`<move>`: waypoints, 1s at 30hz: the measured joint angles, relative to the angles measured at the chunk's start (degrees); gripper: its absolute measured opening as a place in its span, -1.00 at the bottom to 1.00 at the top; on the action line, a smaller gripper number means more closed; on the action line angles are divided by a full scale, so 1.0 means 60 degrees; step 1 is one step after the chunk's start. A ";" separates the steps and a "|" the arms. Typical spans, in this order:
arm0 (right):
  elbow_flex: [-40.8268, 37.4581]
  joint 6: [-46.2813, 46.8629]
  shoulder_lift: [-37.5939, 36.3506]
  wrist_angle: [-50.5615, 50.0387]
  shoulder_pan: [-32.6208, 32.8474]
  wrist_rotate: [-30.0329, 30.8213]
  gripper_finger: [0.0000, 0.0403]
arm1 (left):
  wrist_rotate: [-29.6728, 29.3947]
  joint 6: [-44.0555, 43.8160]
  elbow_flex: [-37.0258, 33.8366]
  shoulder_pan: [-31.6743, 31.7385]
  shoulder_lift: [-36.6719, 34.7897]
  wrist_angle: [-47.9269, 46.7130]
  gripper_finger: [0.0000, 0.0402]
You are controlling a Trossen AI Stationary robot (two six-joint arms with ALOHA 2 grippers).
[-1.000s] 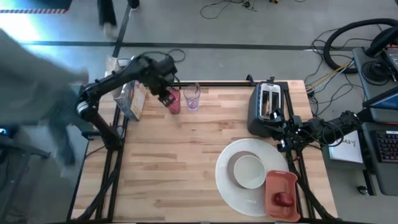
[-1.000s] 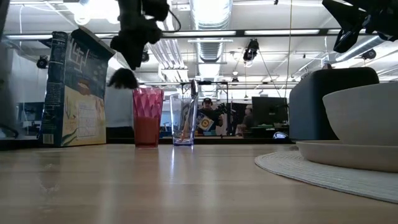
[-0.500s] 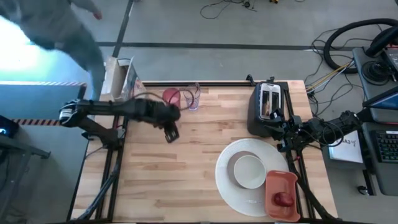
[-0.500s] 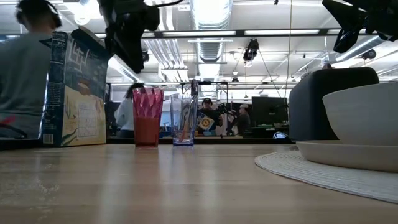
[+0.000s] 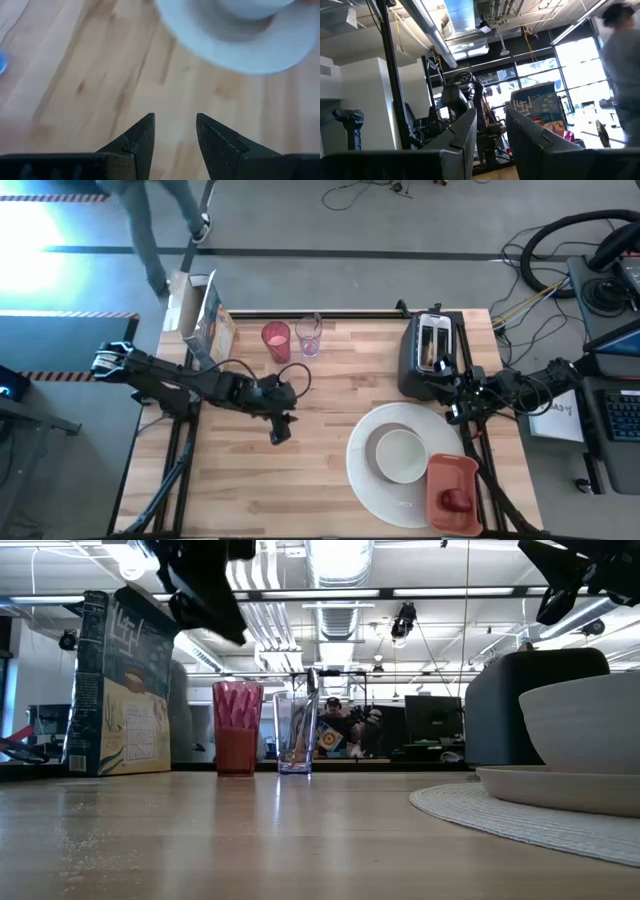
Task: Arrange a breakfast setting
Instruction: Remove the white bowl from the peach plate
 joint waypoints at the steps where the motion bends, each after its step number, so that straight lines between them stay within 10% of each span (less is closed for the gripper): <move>1: 0.0000 0.0000 0.0000 -0.0001 0.0000 0.0000 -0.53 | -0.0017 0.0056 -0.0011 -0.0080 0.0000 0.0344 -0.36; 18: 0.0000 -0.0046 0.0001 0.0042 -0.0004 0.0028 -0.53 | -0.0056 0.0648 -0.0678 -0.0579 0.0004 0.2670 -0.36; 30: 0.0000 0.2621 -0.0003 0.0494 -0.0003 0.0323 -0.53 | -0.0213 0.1079 -0.0959 -0.0634 0.0011 0.3315 -0.36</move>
